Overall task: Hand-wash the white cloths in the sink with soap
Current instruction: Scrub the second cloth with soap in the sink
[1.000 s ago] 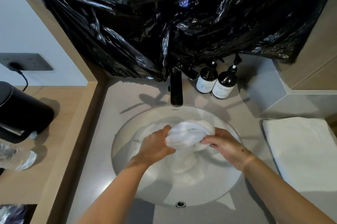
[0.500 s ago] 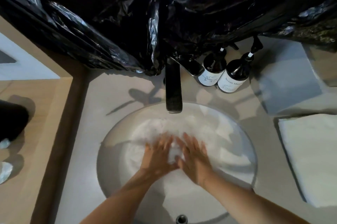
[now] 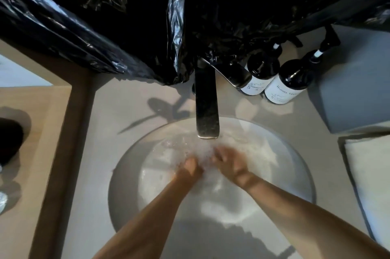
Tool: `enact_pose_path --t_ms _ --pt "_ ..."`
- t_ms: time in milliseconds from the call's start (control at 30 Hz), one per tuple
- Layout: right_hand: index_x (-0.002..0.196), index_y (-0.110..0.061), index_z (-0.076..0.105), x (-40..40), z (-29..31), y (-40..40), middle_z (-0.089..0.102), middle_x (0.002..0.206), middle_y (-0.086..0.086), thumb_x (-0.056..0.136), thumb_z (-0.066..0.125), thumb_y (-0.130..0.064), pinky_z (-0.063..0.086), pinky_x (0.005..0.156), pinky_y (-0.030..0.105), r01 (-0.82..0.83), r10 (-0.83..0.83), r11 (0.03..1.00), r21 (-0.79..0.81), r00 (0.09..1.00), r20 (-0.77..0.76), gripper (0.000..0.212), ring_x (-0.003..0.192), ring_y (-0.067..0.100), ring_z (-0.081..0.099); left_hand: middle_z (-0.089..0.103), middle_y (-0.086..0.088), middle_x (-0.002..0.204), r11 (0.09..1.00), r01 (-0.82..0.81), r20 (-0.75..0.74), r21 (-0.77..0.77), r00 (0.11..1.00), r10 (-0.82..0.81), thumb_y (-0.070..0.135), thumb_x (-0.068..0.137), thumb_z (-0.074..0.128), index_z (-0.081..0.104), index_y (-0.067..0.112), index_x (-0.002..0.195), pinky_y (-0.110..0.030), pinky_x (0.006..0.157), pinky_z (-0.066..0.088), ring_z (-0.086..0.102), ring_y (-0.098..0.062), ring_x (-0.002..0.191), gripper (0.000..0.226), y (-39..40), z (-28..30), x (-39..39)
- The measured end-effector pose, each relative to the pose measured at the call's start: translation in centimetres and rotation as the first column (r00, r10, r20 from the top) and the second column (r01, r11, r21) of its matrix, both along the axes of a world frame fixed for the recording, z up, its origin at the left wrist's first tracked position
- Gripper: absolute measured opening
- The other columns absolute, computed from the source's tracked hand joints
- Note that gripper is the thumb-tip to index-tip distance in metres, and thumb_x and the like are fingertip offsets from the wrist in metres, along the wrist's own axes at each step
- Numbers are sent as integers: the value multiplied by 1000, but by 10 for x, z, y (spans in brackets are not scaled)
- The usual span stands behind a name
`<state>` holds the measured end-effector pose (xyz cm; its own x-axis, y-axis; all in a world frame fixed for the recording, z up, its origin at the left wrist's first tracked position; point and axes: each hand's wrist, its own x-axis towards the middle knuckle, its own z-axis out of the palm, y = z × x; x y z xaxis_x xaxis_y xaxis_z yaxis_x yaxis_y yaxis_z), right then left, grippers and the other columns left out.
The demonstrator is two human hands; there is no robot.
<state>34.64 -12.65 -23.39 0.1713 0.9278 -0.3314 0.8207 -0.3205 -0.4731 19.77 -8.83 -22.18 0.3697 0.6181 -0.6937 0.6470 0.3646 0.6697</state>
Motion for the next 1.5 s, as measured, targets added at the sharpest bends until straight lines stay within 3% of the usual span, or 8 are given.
enact_pose_path --t_ms 167,333,467,833,933,1167,1300,1500 --pt "100 -24 67 25 50 -14 57 98 -13 70 82 -37 37 86 17 -85 128 982 166 954 -271 36 97 16 53 66 0 101 644 368 -269 670 930 -252 63 72 59 56 17 112 -34 75 49 65 -23 86 61 -11 13 -24" --pt "94 -29 66 32 73 -48 45 102 -18 73 73 -43 41 93 25 -334 335 942 40 920 -204 27 104 8 47 55 10 112 627 517 -331 583 856 -398 61 83 49 60 31 111 -34 90 40 53 -13 106 43 -34 35 -41" --pt "123 -31 55 7 49 -53 41 138 -8 86 52 -47 25 113 31 -225 234 960 168 971 -41 41 130 13 35 62 2 104 663 276 -317 696 947 -61 38 84 51 65 19 84 -37 82 44 62 -22 94 24 -39 26 -26" --pt "93 -22 60 -40 -15 -36 66 86 6 80 59 -31 41 86 42 61 -81 992 107 979 186 17 87 26 57 65 -9 114 904 42 -358 426 925 125 46 100 33 59 25 109 -35 89 36 58 -30 111 35 -36 -34 2" --pt "110 -15 68 -35 -3 -13 66 116 11 93 56 -21 37 103 35 141 -123 979 -146 985 122 21 113 27 58 47 -17 141 948 36 -287 317 956 60 35 100 48 46 7 139 -33 102 35 43 -32 133 48 -32 -32 5" --pt "87 -18 70 -4 23 -4 71 93 6 89 34 -48 48 82 32 37 -35 999 27 997 -68 47 91 28 64 50 6 71 931 -197 11 306 979 203 34 98 53 54 19 85 -19 65 42 53 -19 82 20 -6 -1 2" --pt "73 -25 61 16 68 -15 58 73 -10 89 38 -65 38 66 24 -123 128 991 43 982 -142 49 72 11 53 51 12 65 745 70 -8 663 996 -86 59 89 44 47 29 69 -33 68 44 52 -10 67 36 -5 31 -21" --pt "94 -26 68 17 94 -62 56 107 -17 87 63 -47 46 92 25 -254 190 959 -129 907 -375 23 100 0 55 59 1 97 657 529 -395 538 846 -358 65 87 39 67 24 91 -35 83 49 61 -21 94 50 -31 52 -36"
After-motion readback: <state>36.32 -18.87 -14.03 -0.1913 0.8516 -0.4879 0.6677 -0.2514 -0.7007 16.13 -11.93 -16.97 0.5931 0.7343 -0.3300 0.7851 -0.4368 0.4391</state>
